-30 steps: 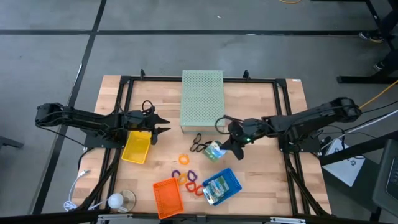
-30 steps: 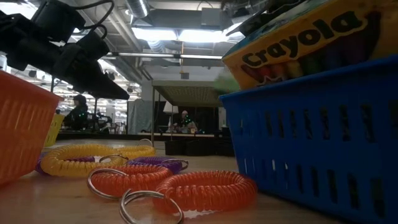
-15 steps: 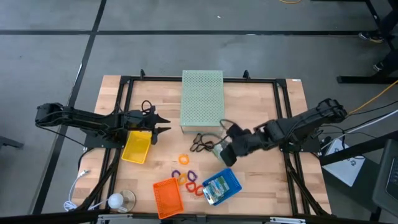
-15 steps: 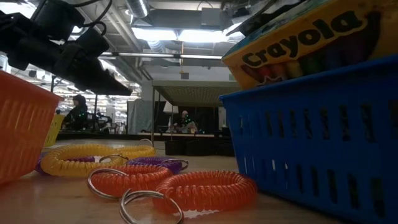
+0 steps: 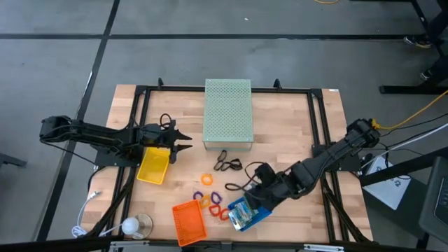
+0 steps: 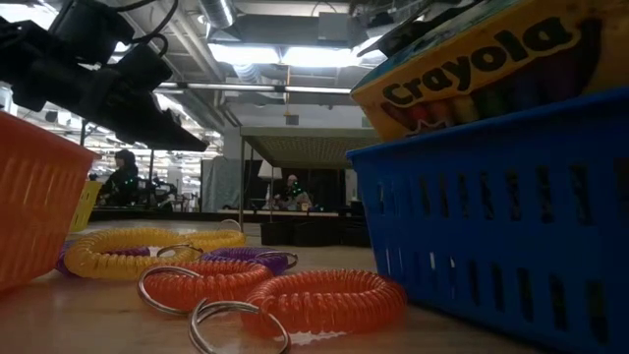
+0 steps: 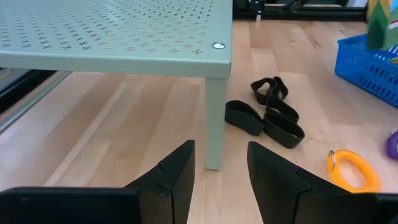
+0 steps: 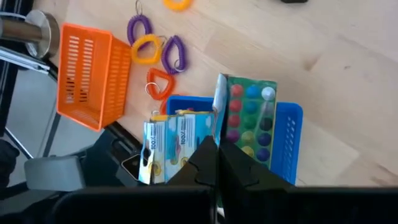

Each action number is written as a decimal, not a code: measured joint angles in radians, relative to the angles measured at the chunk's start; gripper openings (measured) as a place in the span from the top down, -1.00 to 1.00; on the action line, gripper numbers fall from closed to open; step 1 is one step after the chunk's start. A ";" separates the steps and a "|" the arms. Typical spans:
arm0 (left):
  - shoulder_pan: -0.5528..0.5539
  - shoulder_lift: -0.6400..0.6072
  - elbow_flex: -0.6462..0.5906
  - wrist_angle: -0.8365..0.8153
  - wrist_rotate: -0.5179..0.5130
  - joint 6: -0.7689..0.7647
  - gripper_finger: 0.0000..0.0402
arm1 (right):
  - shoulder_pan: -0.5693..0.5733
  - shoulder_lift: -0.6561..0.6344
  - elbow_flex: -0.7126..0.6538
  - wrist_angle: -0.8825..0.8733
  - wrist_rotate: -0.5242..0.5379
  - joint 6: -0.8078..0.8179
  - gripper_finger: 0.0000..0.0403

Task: Pick & Place Office Desk Supplies
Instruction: Put the crayon box into the blue bin

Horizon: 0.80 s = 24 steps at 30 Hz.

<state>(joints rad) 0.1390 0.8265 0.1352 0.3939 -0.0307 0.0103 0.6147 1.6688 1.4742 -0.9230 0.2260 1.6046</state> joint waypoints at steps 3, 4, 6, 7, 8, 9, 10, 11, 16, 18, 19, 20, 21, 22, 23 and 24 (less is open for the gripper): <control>0.000 0.000 0.000 0.000 0.000 -0.004 0.29 | 0.021 0.000 0.000 -0.014 0.020 0.026 1.00; 0.000 0.000 0.000 0.000 0.000 -0.004 0.29 | 0.026 0.000 0.000 -0.020 0.021 0.035 1.00; 0.000 0.000 0.000 0.000 -0.001 -0.004 0.29 | 0.037 0.000 0.000 -0.038 0.021 0.053 1.00; 0.000 0.000 0.000 0.000 -0.001 -0.004 0.29 | 0.041 0.000 -0.004 -0.036 0.021 0.063 1.00; 0.000 0.000 0.000 0.000 -0.001 -0.004 0.29 | 0.045 0.000 -0.009 -0.035 0.021 0.070 1.00; 0.000 0.000 0.000 -0.001 -0.001 -0.004 0.29 | 0.050 0.000 -0.016 -0.036 0.021 0.079 1.00; 0.000 0.000 0.000 -0.001 -0.001 -0.006 0.29 | 0.054 0.000 -0.023 -0.039 0.021 0.090 1.00; 0.000 0.000 0.000 -0.001 -0.001 -0.007 0.29 | 0.056 0.000 -0.029 -0.039 0.021 0.099 1.00; 0.000 0.000 0.000 -0.002 -0.001 -0.007 0.29 | 0.075 0.000 -0.047 -0.035 0.024 0.141 1.00; 0.000 0.000 0.000 -0.002 -0.001 -0.007 0.29 | 0.082 0.000 -0.051 -0.031 0.037 0.153 1.00; 0.000 0.000 0.000 -0.002 -0.001 -0.007 0.29 | 0.084 0.000 -0.056 -0.028 0.041 0.163 1.00; 0.000 0.000 0.000 -0.003 -0.001 -0.007 0.29 | 0.086 0.000 -0.061 -0.023 0.044 0.169 1.00; 0.000 0.000 0.000 -0.005 -0.001 -0.007 0.29 | 0.087 0.000 -0.069 -0.016 0.046 0.174 1.00; 0.000 0.000 0.000 -0.009 -0.001 -0.007 0.29 | 0.088 0.000 -0.078 -0.005 0.047 0.181 1.00; 0.000 0.000 0.000 -0.011 -0.001 -0.007 0.29 | 0.088 0.000 -0.087 0.007 0.047 0.187 1.00; 0.000 0.000 0.000 -0.014 -0.001 -0.007 0.29 | 0.088 0.000 -0.097 0.017 0.047 0.188 1.00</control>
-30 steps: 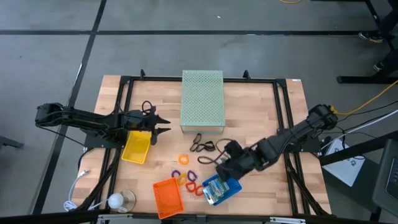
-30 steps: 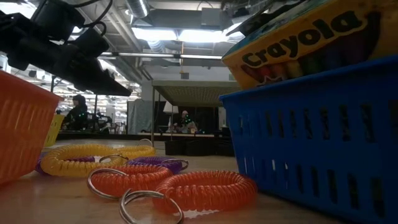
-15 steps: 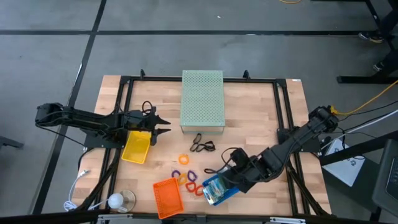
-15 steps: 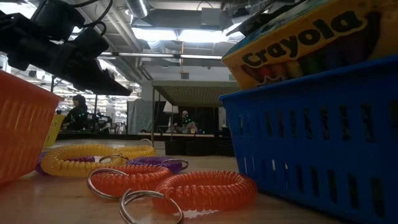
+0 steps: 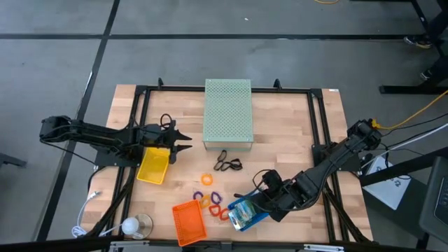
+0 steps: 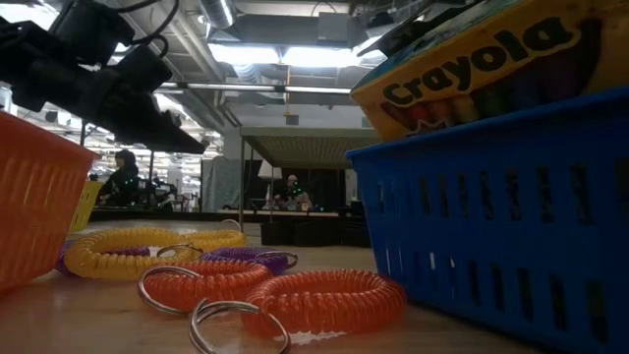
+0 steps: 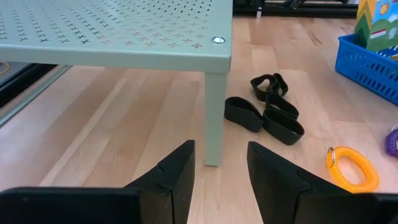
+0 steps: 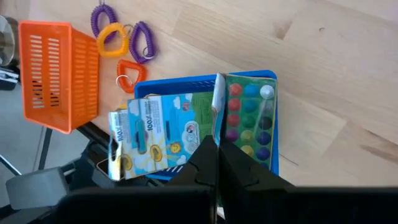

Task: Pick & Place Office Desk Supplies
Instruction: Put the crayon box into the blue bin

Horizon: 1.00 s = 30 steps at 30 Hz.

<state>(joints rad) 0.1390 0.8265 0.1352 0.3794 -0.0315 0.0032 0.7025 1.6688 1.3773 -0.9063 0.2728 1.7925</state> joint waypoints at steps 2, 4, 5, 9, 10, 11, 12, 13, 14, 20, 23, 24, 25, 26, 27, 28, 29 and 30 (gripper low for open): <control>0.000 0.000 0.000 -0.008 0.000 0.000 0.29 | 0.000 0.000 -0.017 0.019 0.000 0.002 1.00; 0.000 0.000 0.000 -0.018 0.000 -0.001 0.29 | -0.001 0.008 -0.024 0.040 0.000 0.000 1.00; 0.000 0.000 0.000 -0.023 0.000 -0.004 0.29 | -0.001 0.012 -0.024 0.043 0.000 -0.001 1.00; 0.000 0.000 0.000 -0.035 -0.001 -0.014 0.29 | -0.005 0.038 -0.025 0.069 -0.003 -0.015 1.00; 0.000 0.000 0.000 -0.035 -0.001 -0.017 0.29 | -0.006 0.045 -0.025 0.072 -0.004 -0.019 1.00; 0.000 0.000 0.000 -0.035 0.000 -0.019 0.29 | -0.009 0.051 -0.026 0.081 -0.007 -0.020 1.00; 0.000 0.000 0.000 -0.037 0.001 -0.019 0.29 | -0.011 0.060 -0.025 0.096 -0.008 -0.022 1.00; 0.000 0.000 0.000 -0.039 0.002 -0.019 0.29 | -0.015 0.070 -0.025 0.111 -0.013 -0.028 1.00; 0.000 0.000 0.000 -0.038 0.002 -0.019 0.29 | -0.018 0.080 -0.025 0.118 -0.018 -0.039 1.00; 0.000 0.000 0.000 -0.036 0.002 -0.019 0.29 | -0.042 0.148 -0.024 0.219 -0.067 -0.083 1.00; 0.000 0.000 0.000 -0.037 0.002 -0.019 0.29 | -0.043 0.176 -0.023 0.243 -0.078 -0.094 1.00; 0.000 0.000 0.000 -0.039 0.002 -0.018 0.29 | -0.042 0.184 -0.023 0.246 -0.079 -0.095 1.00; 0.000 0.000 0.000 -0.040 0.002 -0.018 0.29 | -0.043 0.192 -0.024 0.248 -0.081 -0.094 1.00; 0.000 0.000 0.000 -0.039 0.002 -0.018 0.29 | -0.042 0.197 -0.024 0.243 -0.085 -0.093 1.00; 0.000 0.000 0.000 -0.039 0.002 -0.018 0.29 | -0.040 0.199 -0.024 0.238 -0.086 -0.093 1.00; 0.000 0.000 0.000 -0.040 0.002 -0.018 0.29 | -0.039 0.202 -0.024 0.238 -0.086 -0.087 1.00; 0.000 0.000 0.000 -0.040 0.002 -0.018 0.29 | -0.037 0.203 -0.024 0.238 -0.084 -0.077 1.00; 0.000 0.000 0.000 -0.040 0.002 -0.017 0.29 | -0.036 0.204 -0.024 0.237 -0.079 -0.072 1.00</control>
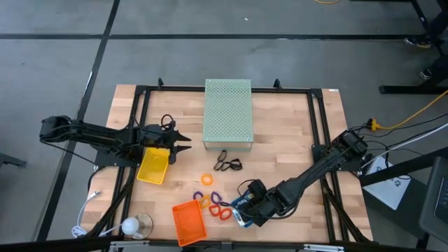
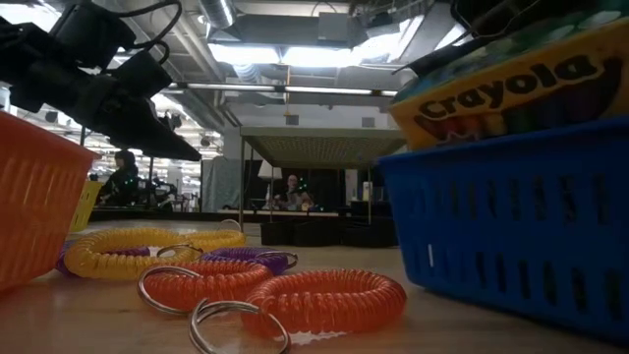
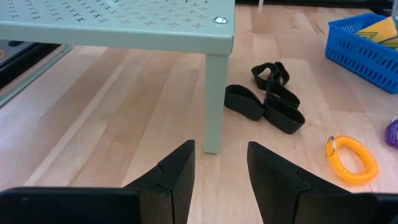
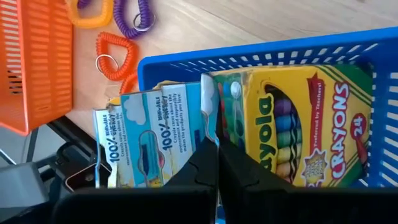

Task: Pick & Place Office Desk Supplies
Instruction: Put the crayon box into the blue bin, then adjust the blue bin

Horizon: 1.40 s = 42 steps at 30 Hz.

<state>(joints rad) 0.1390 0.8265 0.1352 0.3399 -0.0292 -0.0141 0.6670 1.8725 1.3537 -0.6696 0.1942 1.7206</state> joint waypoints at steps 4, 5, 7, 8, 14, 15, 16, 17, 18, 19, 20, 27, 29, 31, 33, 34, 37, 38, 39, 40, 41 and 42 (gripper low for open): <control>0.000 0.000 0.000 0.000 0.000 0.003 0.29 | 0.000 0.000 0.000 0.000 0.006 0.017 1.00; 0.000 0.000 0.000 0.000 0.000 0.003 0.29 | 0.000 0.000 0.000 0.000 0.004 0.020 0.98; 0.000 0.000 0.000 0.000 0.000 0.003 0.29 | 0.000 0.000 0.000 0.002 0.000 0.021 0.92; 0.000 0.000 0.000 0.000 0.000 0.003 0.29 | 0.000 0.000 0.000 0.005 -0.001 0.023 0.87; 0.000 0.000 0.000 0.000 0.001 0.003 0.29 | -0.003 -0.001 0.018 -0.004 -0.001 -0.032 0.54; 0.000 0.000 0.000 0.000 0.001 0.003 0.29 | -0.006 -0.001 0.030 -0.014 -0.003 -0.052 0.49; 0.000 0.000 0.000 0.000 0.001 0.002 0.29 | -0.010 -0.002 0.044 -0.024 -0.005 -0.071 0.44; 0.000 0.000 0.000 0.000 0.001 0.003 0.29 | -0.014 -0.004 0.059 -0.035 -0.008 -0.087 0.40; 0.000 0.000 0.000 0.000 0.001 0.003 0.29 | -0.019 -0.007 0.080 -0.052 -0.009 -0.105 0.37; 0.000 0.000 0.000 0.000 0.001 0.003 0.29 | -0.025 -0.009 0.102 -0.075 -0.012 -0.120 0.34; 0.000 0.000 0.000 0.000 0.001 0.003 0.29 | -0.027 -0.014 0.123 -0.111 -0.012 -0.136 0.32; 0.000 0.000 0.000 -0.002 0.001 0.007 0.29 | -0.037 -0.026 0.291 -0.352 0.044 -0.167 0.32; 0.000 0.000 0.000 -0.001 0.001 0.007 0.29 | -0.036 -0.026 0.329 -0.368 0.092 -0.190 0.35; 0.000 0.000 0.000 -0.002 0.006 0.007 0.29 | -0.029 -0.026 0.363 -0.351 0.151 -0.223 0.40; 0.000 0.000 0.000 -0.001 0.021 0.008 0.29 | -0.028 -0.028 0.373 -0.307 0.197 -0.262 0.47; 0.000 0.000 0.000 -0.001 0.030 0.009 0.29 | -0.028 -0.028 0.373 -0.285 0.219 -0.284 0.52; 0.000 0.000 0.000 -0.001 0.050 0.010 0.29 | -0.024 -0.024 0.372 -0.211 0.249 -0.347 0.76; 0.000 0.000 0.000 -0.001 0.050 0.010 0.29 | -0.024 -0.017 0.373 -0.172 0.247 -0.372 0.86; 0.000 0.000 0.000 0.000 0.050 0.010 0.29 | -0.024 -0.007 0.373 -0.129 0.238 -0.403 0.93; 0.000 0.000 0.000 -0.001 0.050 0.010 0.29 | -0.025 0.009 0.373 -0.089 0.225 -0.434 0.96; 0.000 0.000 0.000 0.000 0.049 0.010 0.29 | -0.029 0.028 0.372 -0.035 0.200 -0.461 0.95; 0.000 0.000 0.000 0.000 0.050 0.010 0.29 | -0.033 0.051 0.372 0.025 0.171 -0.486 0.95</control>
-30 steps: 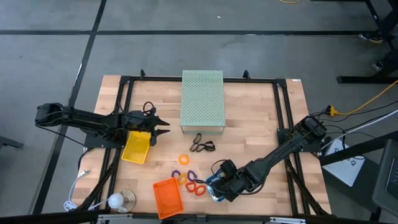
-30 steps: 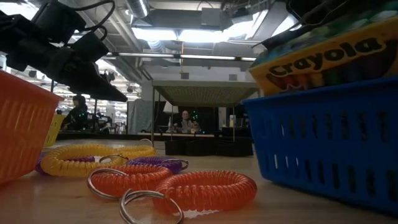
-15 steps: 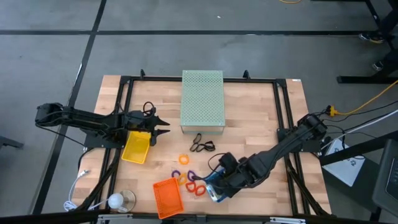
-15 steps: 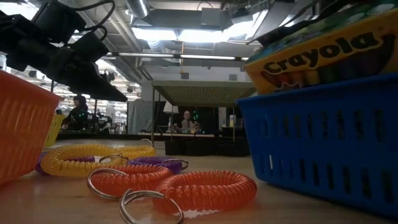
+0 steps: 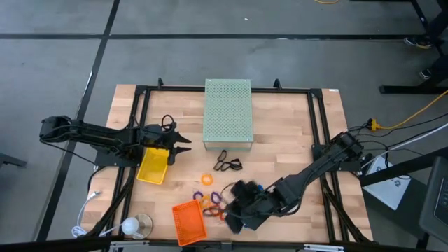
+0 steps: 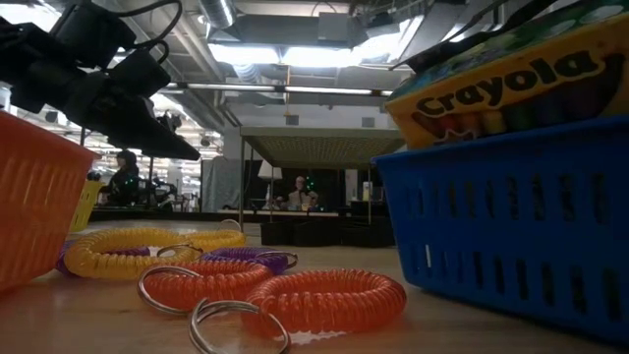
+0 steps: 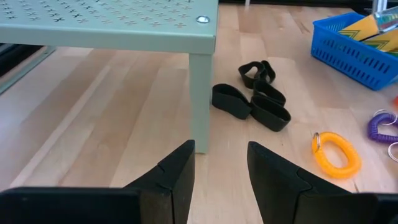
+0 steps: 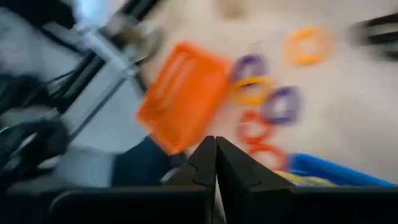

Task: Pick & Place Office Desk Supplies
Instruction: Adjust the blue bin

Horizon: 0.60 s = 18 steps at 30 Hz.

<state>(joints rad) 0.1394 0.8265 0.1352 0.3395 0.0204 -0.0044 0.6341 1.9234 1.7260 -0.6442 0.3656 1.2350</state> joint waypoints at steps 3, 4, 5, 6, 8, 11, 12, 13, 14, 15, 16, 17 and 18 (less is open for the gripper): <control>0.000 0.000 0.000 0.000 0.000 0.000 0.29 | -0.019 0.066 0.000 0.147 -0.085 -0.039 0.98; 0.000 0.000 0.000 0.000 0.000 0.000 0.29 | -0.026 0.090 0.000 0.177 -0.110 -0.037 0.98; 0.000 0.000 0.000 0.000 0.000 -0.003 0.29 | -0.034 0.112 0.000 0.188 -0.143 -0.028 0.98; 0.000 0.000 0.000 0.001 0.000 -0.004 0.29 | -0.042 0.132 -0.001 0.196 -0.180 -0.014 0.98; 0.000 0.000 0.000 0.000 0.000 -0.005 0.29 | -0.051 0.164 -0.002 0.198 -0.242 0.017 0.99; 0.000 0.000 0.000 0.000 0.000 -0.007 0.29 | -0.057 0.192 -0.002 0.199 -0.331 0.065 0.99; 0.000 0.000 0.000 0.000 0.000 -0.007 0.29 | -0.057 0.198 -0.002 0.187 -0.352 0.081 0.99; 0.000 0.000 0.000 0.000 0.000 -0.008 0.29 | -0.057 0.202 -0.002 0.168 -0.372 0.093 0.99; 0.000 0.000 0.000 -0.001 0.000 -0.008 0.29 | -0.057 0.205 -0.002 0.150 -0.383 0.103 0.99; 0.000 0.000 0.000 -0.003 0.000 -0.011 0.29 | -0.057 0.205 -0.002 0.125 -0.392 0.113 0.99; 0.000 0.000 0.000 -0.004 0.000 -0.011 0.29 | -0.057 0.205 -0.002 0.096 -0.399 0.119 0.99; 0.000 0.000 0.000 -0.004 0.000 -0.011 0.29 | -0.057 0.205 -0.002 0.069 -0.409 0.127 0.99; 0.000 0.000 0.000 -0.006 0.000 -0.011 0.29 | -0.058 0.205 -0.002 0.044 -0.419 0.136 0.99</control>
<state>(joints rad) 0.1392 0.8268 0.1352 0.3340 0.0200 -0.0154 0.5762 2.1288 1.7245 -0.6005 -0.0531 1.3707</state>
